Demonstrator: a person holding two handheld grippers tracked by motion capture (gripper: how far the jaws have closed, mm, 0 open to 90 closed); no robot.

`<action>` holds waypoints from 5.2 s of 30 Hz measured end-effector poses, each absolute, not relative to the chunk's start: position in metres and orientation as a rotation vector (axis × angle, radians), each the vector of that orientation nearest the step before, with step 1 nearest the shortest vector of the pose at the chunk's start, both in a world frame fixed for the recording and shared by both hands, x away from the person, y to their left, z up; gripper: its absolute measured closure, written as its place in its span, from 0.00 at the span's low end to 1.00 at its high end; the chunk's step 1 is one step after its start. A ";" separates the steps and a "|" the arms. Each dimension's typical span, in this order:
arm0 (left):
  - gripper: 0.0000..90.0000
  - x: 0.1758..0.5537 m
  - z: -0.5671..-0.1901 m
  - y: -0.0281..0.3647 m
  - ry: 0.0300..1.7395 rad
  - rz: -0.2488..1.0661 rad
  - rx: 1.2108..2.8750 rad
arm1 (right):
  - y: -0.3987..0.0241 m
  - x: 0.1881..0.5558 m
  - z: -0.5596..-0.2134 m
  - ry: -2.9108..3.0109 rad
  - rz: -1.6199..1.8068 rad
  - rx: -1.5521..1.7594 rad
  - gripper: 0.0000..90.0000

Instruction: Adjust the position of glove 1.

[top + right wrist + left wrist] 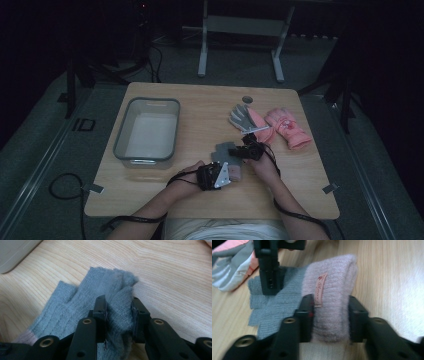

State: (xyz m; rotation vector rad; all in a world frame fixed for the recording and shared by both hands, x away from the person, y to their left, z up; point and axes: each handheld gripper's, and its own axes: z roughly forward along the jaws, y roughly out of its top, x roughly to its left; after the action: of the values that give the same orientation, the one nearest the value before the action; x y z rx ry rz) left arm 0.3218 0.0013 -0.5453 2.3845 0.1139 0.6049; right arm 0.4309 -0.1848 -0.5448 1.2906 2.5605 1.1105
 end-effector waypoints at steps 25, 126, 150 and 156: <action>0.77 0.336 -0.472 0.032 0.170 0.464 2.409 | -0.173 0.427 -0.477 2.554 1.327 1.092 0.81; 0.23 0.421 -0.459 0.215 0.530 0.301 2.660 | -0.027 0.474 -0.458 2.614 1.505 0.893 0.27; 0.08 0.378 -0.449 0.151 0.419 0.107 2.458 | -0.108 0.456 -0.452 2.538 1.470 0.841 0.25; 0.08 0.360 -0.452 0.124 0.358 0.088 2.475 | -0.126 0.454 -0.450 2.554 1.447 0.884 0.23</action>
State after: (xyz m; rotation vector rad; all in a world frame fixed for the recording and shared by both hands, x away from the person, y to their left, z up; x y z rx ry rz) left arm 0.3603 0.1242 -0.4518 2.4747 0.3575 0.0883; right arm 0.4538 -0.1258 -0.4496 0.8840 2.5536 1.4471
